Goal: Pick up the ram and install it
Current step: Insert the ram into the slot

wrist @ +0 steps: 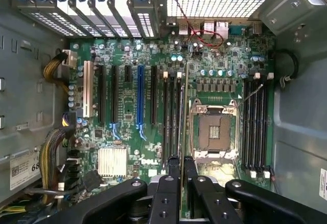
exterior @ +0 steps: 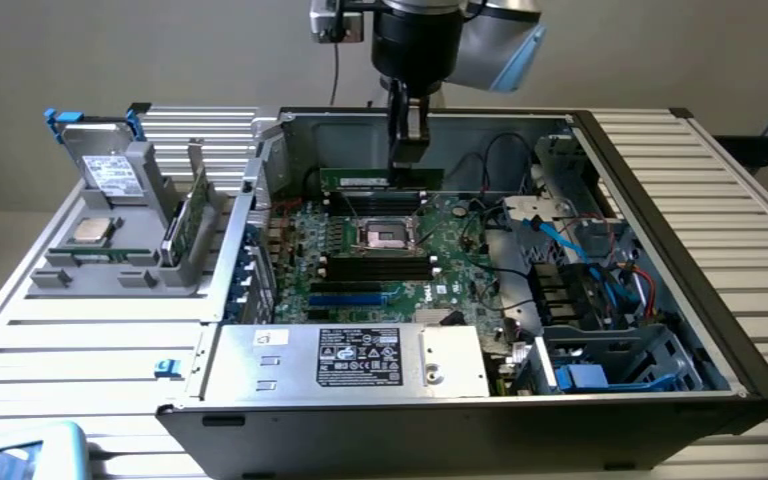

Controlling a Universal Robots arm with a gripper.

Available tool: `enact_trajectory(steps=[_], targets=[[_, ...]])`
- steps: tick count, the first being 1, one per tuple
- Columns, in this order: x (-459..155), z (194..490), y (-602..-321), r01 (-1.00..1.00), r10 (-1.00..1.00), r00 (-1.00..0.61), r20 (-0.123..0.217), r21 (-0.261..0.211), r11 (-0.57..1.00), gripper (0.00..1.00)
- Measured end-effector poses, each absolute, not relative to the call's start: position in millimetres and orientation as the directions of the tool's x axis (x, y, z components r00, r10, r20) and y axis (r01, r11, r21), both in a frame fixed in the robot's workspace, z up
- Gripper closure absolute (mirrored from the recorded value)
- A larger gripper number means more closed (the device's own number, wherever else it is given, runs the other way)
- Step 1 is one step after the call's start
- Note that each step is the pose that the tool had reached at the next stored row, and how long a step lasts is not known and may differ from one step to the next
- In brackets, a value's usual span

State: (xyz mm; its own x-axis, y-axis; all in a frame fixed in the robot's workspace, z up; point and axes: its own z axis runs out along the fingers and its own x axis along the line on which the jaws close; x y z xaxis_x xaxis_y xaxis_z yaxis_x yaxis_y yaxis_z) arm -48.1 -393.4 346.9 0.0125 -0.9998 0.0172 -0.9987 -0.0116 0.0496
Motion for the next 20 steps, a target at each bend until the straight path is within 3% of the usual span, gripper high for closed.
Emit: enact_trajectory(steps=[20], targets=[[-47, 315, -397, -0.999, -1.0, 0.019, 0.017, 0.051, -0.019, 0.85]])
